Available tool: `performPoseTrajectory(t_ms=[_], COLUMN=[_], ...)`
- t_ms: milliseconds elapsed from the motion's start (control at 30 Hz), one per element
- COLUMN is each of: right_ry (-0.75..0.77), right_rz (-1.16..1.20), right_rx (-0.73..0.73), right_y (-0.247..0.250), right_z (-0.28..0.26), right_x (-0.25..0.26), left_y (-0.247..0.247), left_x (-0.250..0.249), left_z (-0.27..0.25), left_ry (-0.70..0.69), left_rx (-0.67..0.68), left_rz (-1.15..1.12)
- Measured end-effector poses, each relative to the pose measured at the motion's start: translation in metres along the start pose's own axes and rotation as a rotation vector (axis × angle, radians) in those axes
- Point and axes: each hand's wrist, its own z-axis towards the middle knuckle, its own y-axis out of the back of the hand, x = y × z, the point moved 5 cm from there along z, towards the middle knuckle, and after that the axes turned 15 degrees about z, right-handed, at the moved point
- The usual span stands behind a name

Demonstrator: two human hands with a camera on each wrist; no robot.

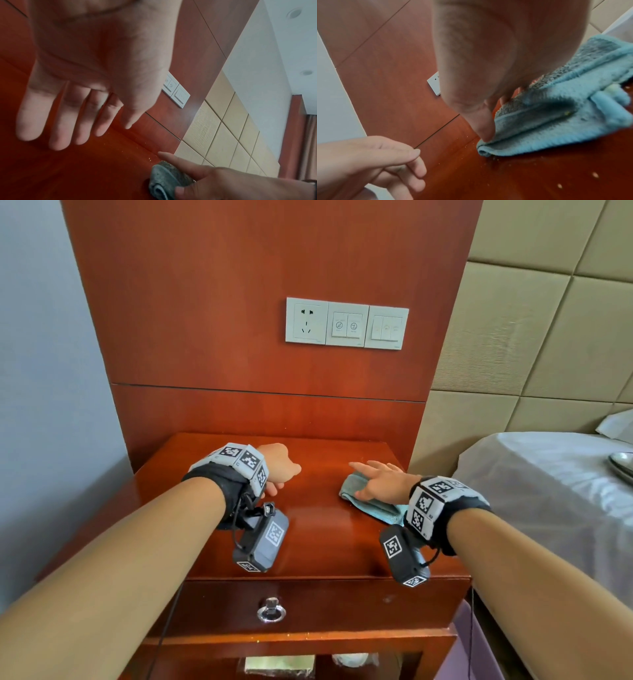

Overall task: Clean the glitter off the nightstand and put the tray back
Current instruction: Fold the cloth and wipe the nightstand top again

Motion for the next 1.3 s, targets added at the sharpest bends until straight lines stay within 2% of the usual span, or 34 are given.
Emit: performPoseTrajectory(t_ms=[133,200,267,400,467,600,700,867,933,1033,1167,1300], right_ry=[-0.01,-0.015,-0.049,-0.16,-0.14,-0.106,-0.092,-0.039,0.016,0.176,0.371,0.5], right_rz=[0.076,0.102,0.045,-0.119,-0.168,-0.178,-0.09,0.002,0.024,-0.011,-0.048,-0.063], right_rx=[-0.095,-0.049,0.031,-0.037,-0.02,-0.152,-0.091,-0.066,-0.032,0.052,0.106,0.145], right_y=[0.005,0.005,-0.002,-0.006,-0.009,-0.025,-0.044,-0.073,-0.089,-0.12,-0.163,-0.194], right_z=[-0.003,-0.007,-0.01,-0.016,-0.018,-0.019,-0.017,-0.025,-0.03,-0.038,-0.055,-0.07], right_x=[-0.012,-0.019,-0.025,-0.03,-0.024,-0.013,-0.001,0.048,0.076,0.129,0.202,0.255], left_y=[0.0,0.003,0.004,0.0,-0.001,0.002,0.004,0.003,0.006,0.013,0.017,0.019], left_x=[0.016,0.022,0.028,0.036,0.04,0.057,0.078,0.114,0.128,0.152,0.197,0.243], left_z=[-0.002,-0.004,-0.005,-0.011,-0.015,-0.024,-0.032,-0.045,-0.053,-0.073,-0.098,-0.118], left_ry=[0.009,0.017,0.021,0.035,0.041,0.073,0.11,0.158,0.184,0.249,0.323,0.384], left_rx=[-0.002,-0.015,-0.022,-0.031,-0.038,-0.06,-0.088,-0.14,-0.222,-0.351,-0.351,-0.341], left_rz=[0.009,0.011,0.014,0.019,0.01,-0.01,-0.02,0.022,0.117,0.231,0.249,0.189])
